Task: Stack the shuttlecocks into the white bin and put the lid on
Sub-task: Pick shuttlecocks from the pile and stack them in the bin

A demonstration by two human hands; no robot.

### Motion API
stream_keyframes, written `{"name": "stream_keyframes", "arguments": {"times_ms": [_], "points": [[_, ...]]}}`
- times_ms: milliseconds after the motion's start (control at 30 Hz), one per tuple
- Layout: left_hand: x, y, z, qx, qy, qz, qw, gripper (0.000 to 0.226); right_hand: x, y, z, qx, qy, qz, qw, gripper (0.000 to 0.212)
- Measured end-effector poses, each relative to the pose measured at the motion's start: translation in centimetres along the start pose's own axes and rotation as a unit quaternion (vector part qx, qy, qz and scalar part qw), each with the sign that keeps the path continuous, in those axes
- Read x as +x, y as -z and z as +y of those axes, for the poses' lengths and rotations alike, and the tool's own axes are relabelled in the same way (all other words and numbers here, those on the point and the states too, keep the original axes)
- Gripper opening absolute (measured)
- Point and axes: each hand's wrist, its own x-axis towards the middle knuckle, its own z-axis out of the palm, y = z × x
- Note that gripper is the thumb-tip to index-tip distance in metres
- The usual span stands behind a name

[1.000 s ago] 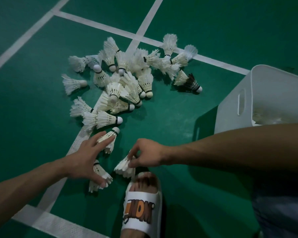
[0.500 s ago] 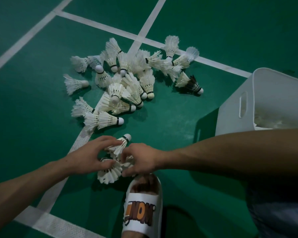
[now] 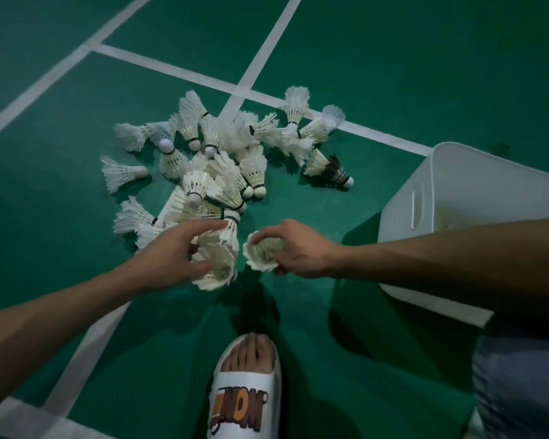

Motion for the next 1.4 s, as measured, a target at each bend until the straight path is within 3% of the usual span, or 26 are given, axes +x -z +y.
{"name": "stream_keyframes", "arguments": {"times_ms": [167,500,633,700,833,967,1133,1233,1400], "points": [[2.4,0.7,4.4,-0.036,0.001,-0.005,0.999,0.069,-2.9,4.4,1.5,0.138,-0.078,0.086,0.984,0.028],[7.1,1.4,15.8,-0.080,-0.030,0.010,0.996,0.076,-9.8,12.1,4.1,0.165,-0.022,0.197,0.966,0.020],[8.7,0.4,20.2,-0.075,-0.041,0.002,0.996,0.077,-13.1,14.7,5.8,0.169,-0.037,0.231,0.957,0.065],[9.6,-0.5,22.4,-0.077,-0.046,-0.004,0.996,0.076,-14.7,15.7,7.2,0.134,-0.057,0.245,0.958,0.072],[11.3,-2.4,26.1,-0.100,-0.074,-0.009,0.992,0.075,-17.3,16.9,10.1,0.148,-0.082,0.301,0.938,0.055],[12.6,-4.4,28.1,-0.134,-0.086,-0.011,0.987,0.074,-18.6,17.2,14.4,0.198,-0.117,0.349,0.909,0.017],[13.8,-6.0,28.2,-0.160,-0.089,-0.016,0.983,0.073,-18.8,15.0,19.3,0.152,-0.210,0.317,0.912,0.020],[14.8,-6.6,28.3,-0.168,-0.092,-0.028,0.981,0.071,-18.1,14.0,20.0,0.042,-0.180,0.317,0.930,0.020],[16.2,-7.1,28.0,-0.191,-0.086,-0.038,0.977,0.070,-15.0,12.3,19.6,-0.036,-0.124,0.234,0.964,0.014]]}}
